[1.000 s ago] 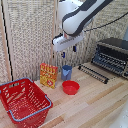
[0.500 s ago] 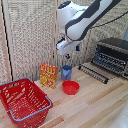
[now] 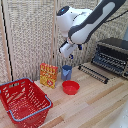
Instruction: Extend the gripper towards the oven tray handle. Grasp the handle and carefully pull the tray out of the oven. Move the gripper above the red bowl. Grab the red bowl gently. Lift the bowl and place it onto the oven tray.
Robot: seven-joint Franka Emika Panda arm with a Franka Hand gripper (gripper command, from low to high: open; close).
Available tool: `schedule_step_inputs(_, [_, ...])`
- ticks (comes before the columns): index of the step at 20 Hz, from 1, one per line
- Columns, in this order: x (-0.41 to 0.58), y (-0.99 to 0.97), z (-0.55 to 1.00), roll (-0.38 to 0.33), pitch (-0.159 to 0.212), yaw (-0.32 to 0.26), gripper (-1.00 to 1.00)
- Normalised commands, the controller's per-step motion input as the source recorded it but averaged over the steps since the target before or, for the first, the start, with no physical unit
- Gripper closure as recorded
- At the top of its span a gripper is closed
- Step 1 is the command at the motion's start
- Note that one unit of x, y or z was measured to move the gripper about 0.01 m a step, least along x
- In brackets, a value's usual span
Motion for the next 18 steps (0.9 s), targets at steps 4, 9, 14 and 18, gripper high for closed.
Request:
schedule_step_inputs(4, [0.000, -0.14, -0.10, -0.329, 0.000, 0.186, -1.00])
schedule_step_inputs(9, [0.009, -0.03, -0.17, -0.359, 0.046, 0.186, -1.00])
schedule_step_inputs(14, [0.087, -0.09, -0.34, -0.315, 0.046, 0.195, -1.00])
schedule_step_inputs(18, [0.063, -0.39, -0.39, -0.209, 0.006, 0.185, -1.00])
